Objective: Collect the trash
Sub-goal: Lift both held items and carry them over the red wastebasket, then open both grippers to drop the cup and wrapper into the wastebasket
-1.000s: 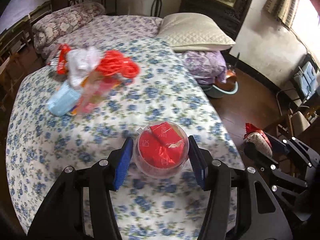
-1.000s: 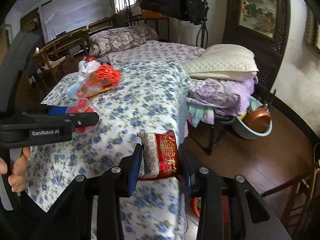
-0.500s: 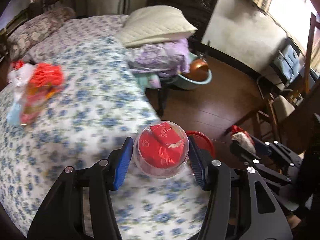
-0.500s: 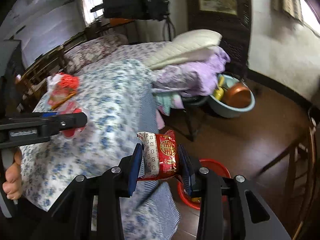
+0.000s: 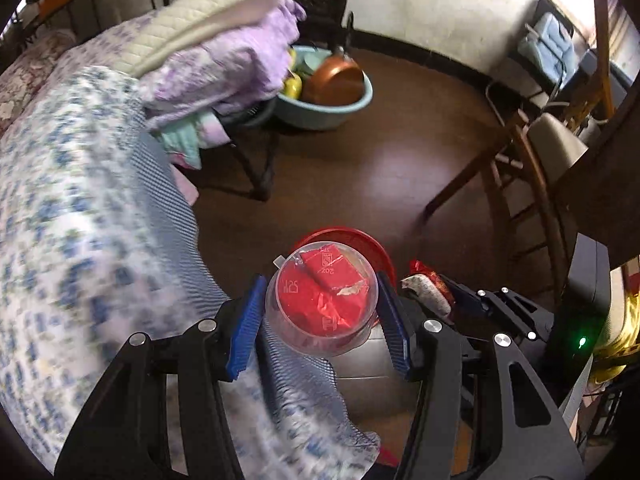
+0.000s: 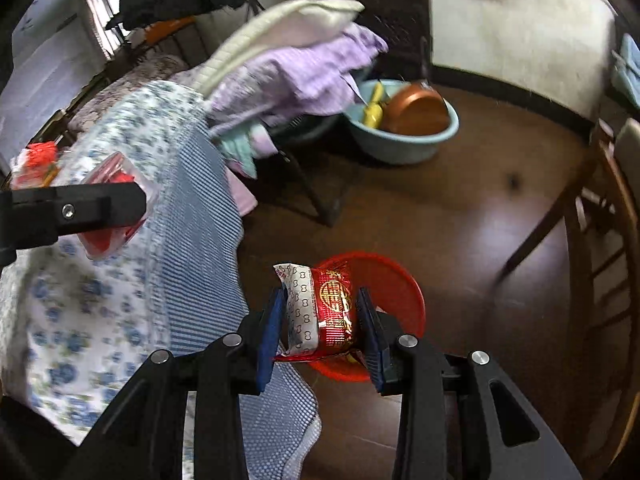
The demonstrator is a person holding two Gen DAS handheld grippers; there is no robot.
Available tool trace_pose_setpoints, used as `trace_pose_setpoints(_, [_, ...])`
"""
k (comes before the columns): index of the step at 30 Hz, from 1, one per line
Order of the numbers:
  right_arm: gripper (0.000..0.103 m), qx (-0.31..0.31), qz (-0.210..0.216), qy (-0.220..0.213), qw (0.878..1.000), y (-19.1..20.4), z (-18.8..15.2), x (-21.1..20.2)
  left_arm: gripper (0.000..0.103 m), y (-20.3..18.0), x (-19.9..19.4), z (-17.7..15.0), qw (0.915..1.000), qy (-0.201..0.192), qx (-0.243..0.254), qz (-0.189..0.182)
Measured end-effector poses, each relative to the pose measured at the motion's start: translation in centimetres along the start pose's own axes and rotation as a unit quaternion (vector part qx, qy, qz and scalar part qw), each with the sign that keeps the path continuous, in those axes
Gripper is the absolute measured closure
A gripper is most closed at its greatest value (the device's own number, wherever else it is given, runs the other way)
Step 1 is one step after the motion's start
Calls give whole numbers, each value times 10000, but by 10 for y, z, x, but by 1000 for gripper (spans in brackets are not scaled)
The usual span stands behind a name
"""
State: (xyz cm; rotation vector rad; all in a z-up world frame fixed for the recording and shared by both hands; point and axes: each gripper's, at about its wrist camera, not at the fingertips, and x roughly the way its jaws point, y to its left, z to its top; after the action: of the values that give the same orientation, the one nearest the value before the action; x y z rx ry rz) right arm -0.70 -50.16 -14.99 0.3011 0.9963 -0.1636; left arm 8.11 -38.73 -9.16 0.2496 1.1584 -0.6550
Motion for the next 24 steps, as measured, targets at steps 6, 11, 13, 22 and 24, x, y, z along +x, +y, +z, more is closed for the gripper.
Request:
trace_pose_setpoints(6, [67, 183, -56, 190, 9996, -23, -9, 28, 48, -25, 34, 7, 9997, 211, 136, -20])
trace_pose_setpoints(11, [67, 362, -15, 308, 9989, -41, -13, 48, 48, -39, 63, 9, 9988, 482, 89, -90])
trace_pose_setpoints(13, [67, 452, 30, 365, 9983, -47, -14, 57, 48, -44, 72, 10, 9983, 568, 119, -82])
trace_pose_setpoints(22, [67, 748, 271, 434, 9959, -59, -12, 78, 48, -37, 106, 16, 9964, 841, -129, -67])
trace_pose_setpoints(24, [67, 763, 286, 446, 9957, -59, -11, 81, 48, -34, 113, 17, 9956, 914, -203, -75])
